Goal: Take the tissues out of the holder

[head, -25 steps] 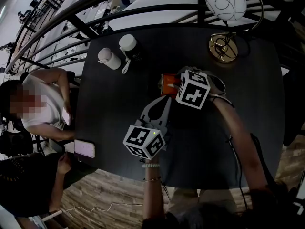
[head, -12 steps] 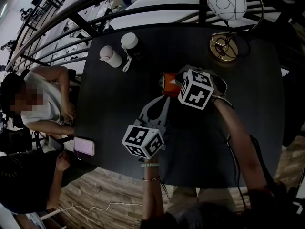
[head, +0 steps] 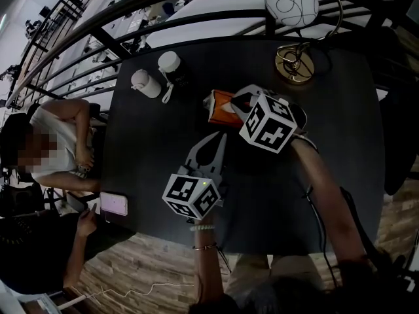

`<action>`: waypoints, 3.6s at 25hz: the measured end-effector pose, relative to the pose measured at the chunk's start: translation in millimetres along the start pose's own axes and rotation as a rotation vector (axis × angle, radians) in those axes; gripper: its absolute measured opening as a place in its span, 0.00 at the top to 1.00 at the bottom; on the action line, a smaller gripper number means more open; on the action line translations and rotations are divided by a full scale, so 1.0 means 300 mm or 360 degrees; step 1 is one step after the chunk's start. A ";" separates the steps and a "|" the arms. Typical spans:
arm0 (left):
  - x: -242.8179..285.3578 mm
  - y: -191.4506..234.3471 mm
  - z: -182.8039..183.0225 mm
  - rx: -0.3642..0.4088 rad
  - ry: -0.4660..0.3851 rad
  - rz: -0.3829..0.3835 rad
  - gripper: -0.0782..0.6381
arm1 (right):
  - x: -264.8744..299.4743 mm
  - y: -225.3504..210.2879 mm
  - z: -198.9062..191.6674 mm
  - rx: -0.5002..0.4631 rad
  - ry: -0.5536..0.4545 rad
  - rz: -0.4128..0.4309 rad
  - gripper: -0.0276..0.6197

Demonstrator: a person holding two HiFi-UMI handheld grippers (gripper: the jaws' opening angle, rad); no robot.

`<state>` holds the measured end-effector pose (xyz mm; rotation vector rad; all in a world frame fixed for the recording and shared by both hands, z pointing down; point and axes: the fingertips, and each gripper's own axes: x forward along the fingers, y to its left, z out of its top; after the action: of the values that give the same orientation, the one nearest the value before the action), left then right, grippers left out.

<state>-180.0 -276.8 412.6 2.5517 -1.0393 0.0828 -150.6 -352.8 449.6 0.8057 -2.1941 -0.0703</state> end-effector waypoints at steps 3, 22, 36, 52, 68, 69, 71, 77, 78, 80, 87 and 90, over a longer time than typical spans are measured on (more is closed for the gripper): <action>-0.005 -0.019 0.011 0.0013 -0.0016 0.0006 0.88 | -0.054 -0.017 0.033 0.0010 -0.0078 -0.0045 0.93; 0.043 -0.230 0.040 0.0092 -0.0069 -0.0103 0.88 | -0.423 -0.108 0.053 0.0078 -0.0352 -0.0287 0.93; 0.176 -0.410 -0.023 0.0113 -0.0008 -0.0283 0.88 | -0.585 -0.165 -0.172 0.0173 -0.0276 -0.0413 0.93; 0.315 -0.538 -0.204 0.0058 0.0183 -0.0443 0.88 | -0.558 -0.127 -0.516 0.0323 -0.0015 -0.0354 0.93; 0.355 -0.518 -0.304 0.0005 0.0289 -0.0446 0.88 | -0.426 -0.080 -0.640 0.0352 0.0149 -0.0237 0.93; 0.354 -0.517 -0.308 0.0002 0.0292 -0.0445 0.88 | -0.417 -0.075 -0.646 0.0357 0.0158 -0.0230 0.93; 0.354 -0.514 -0.313 -0.0002 0.0296 -0.0443 0.88 | -0.400 -0.063 -0.658 0.0358 0.0180 -0.0215 0.93; 0.348 -0.499 -0.324 -0.0018 0.0304 -0.0426 0.88 | -0.369 -0.053 -0.672 0.0392 0.0208 -0.0218 0.93; 0.347 -0.496 -0.325 -0.0019 0.0305 -0.0423 0.88 | -0.367 -0.053 -0.674 0.0406 0.0209 -0.0219 0.93; 0.345 -0.494 -0.328 -0.0022 0.0307 -0.0418 0.88 | -0.363 -0.049 -0.677 0.0444 0.0206 -0.0211 0.93; 0.340 -0.496 -0.327 -0.0025 0.0305 -0.0415 0.88 | -0.365 -0.046 -0.674 0.0567 0.0140 -0.0196 0.93; 0.338 -0.499 -0.321 -0.0026 0.0295 -0.0412 0.88 | -0.370 -0.050 -0.669 0.0610 0.0099 -0.0214 0.83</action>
<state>4.3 -210.6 472.7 2.5816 -0.6334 0.2342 51.2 -261.3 511.2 1.1497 -2.1207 0.3138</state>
